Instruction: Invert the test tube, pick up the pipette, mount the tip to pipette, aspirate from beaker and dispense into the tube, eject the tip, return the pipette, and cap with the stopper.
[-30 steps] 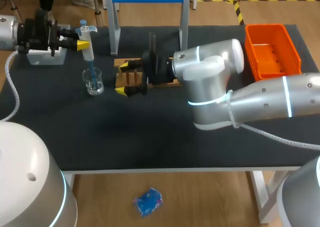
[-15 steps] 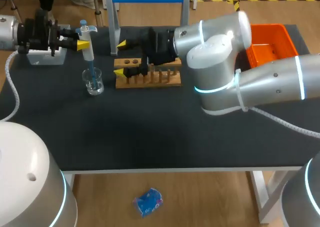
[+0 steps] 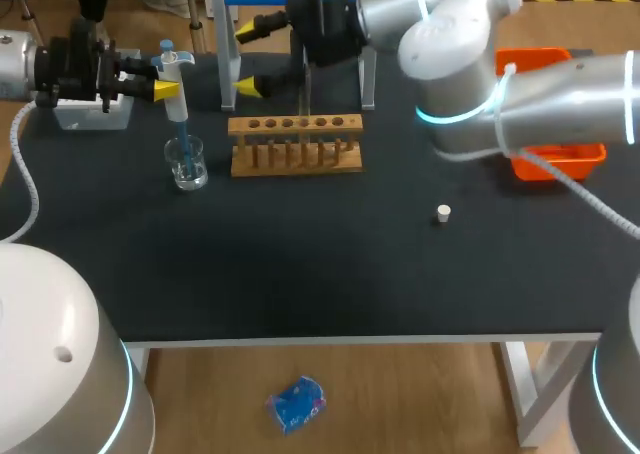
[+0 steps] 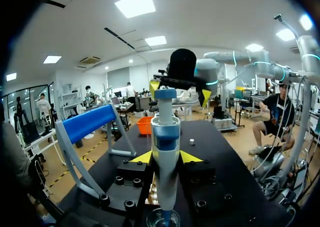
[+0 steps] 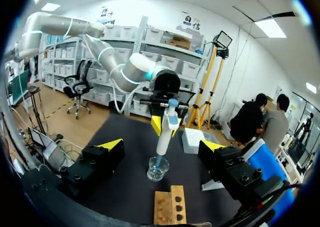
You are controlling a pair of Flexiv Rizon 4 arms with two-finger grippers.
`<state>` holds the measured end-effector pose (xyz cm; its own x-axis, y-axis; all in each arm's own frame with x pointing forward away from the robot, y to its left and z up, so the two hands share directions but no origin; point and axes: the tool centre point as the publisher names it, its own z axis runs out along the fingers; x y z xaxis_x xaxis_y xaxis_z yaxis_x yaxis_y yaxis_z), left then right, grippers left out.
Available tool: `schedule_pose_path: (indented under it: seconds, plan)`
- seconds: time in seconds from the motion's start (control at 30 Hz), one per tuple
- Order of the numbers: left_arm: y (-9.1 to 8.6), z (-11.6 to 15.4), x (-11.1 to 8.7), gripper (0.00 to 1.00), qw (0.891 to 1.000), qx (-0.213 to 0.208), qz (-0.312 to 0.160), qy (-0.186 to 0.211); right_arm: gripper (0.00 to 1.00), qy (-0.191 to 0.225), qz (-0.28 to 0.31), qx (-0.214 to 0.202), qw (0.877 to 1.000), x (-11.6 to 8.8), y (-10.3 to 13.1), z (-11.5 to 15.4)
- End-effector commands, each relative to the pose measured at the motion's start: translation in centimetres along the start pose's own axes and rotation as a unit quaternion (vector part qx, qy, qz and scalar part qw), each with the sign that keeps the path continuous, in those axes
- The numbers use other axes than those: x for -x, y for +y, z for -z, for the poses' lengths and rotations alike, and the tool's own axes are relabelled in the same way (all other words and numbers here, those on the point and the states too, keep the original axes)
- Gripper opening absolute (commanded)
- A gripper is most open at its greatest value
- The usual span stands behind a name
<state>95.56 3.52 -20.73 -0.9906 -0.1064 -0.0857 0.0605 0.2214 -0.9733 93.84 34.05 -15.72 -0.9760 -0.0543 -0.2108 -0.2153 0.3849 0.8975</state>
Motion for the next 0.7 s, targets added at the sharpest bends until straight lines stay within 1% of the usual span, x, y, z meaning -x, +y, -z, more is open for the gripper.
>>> schedule_pose_path:
  seconds: [0.03,0.13,0.2,0.23,0.27,0.3,0.33,0.37,0.53,0.6,0.7]
  plan:
    - [0.0,0.1,0.0,0.00,1.000,0.000,0.000,0.001,1.00,0.119,-0.009,-0.033,0.992,0.7,1.3,0.8]
    - [0.0,0.1,0.0,0.00,1.000,0.000,0.000,0.001,1.00,0.148,-0.022,-0.035,0.988,0.8,2.1,0.4]
    - [0.0,0.1,0.0,0.00,1.000,0.000,0.000,0.001,1.00,0.156,-0.036,-0.029,0.987,0.9,2.5,0.2]
    - [0.0,0.1,0.0,0.00,1.000,0.000,0.000,0.001,0.95,0.161,-0.033,-0.029,0.986,0.9,2.7,-0.1]
    - [0.0,0.1,0.0,0.00,1.000,0.000,0.000,0.001,0.69,0.162,-0.032,-0.028,0.986,0.9,2.9,-0.3]
    - [0.0,0.1,0.0,0.00,1.000,0.000,0.000,0.001,0.36,0.166,-0.032,-0.028,0.985,0.9,3.0,-0.5]
    - [0.0,0.1,0.0,0.00,1.000,0.000,0.000,0.001,0.13,0.171,-0.036,-0.024,0.984,0.9,3.2,-0.7]
    - [0.0,0.1,0.0,0.00,1.000,0.000,0.000,0.001,0.00,0.172,-0.036,-0.024,0.984,0.9,3.3,-0.9]
    - [0.0,0.1,0.0,0.00,1.000,0.000,0.000,0.001,0.00,0.187,-0.038,-0.025,0.981,0.9,3.9,-2.0]
    - [0.0,0.1,0.0,0.00,1.000,0.000,0.000,0.001,0.00,0.195,-0.042,-0.020,0.980,0.9,4.3,-2.4]
    - [0.0,0.1,0.0,0.00,1.000,0.000,0.000,0.001,0.00,0.197,-0.048,-0.007,0.979,1.1,4.8,-3.1]
